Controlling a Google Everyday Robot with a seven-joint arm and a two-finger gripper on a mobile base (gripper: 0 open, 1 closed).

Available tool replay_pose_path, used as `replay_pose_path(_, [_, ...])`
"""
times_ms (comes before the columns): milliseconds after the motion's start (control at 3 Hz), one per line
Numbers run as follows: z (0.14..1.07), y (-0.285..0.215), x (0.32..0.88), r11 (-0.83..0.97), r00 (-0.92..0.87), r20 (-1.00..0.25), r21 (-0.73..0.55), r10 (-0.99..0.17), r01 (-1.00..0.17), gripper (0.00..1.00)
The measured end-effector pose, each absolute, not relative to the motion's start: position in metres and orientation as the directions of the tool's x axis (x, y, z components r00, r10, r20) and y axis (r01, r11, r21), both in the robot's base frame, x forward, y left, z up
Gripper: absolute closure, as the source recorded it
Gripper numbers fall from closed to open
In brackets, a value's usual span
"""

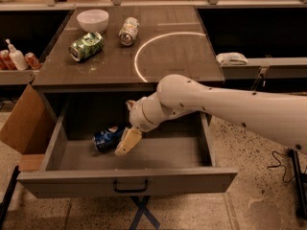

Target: Pick pepsi can from top drawer and place on counter

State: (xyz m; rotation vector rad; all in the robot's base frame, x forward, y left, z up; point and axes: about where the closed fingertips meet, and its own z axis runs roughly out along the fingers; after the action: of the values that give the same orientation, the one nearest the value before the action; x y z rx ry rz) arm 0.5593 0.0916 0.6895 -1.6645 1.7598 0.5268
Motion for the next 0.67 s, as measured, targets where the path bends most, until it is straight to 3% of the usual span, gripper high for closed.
replay_pose_path(667, [0.673, 0.128, 0.559, 0.061, 0.039, -0.668, -0.126, -0.743, -0.99, 0.0])
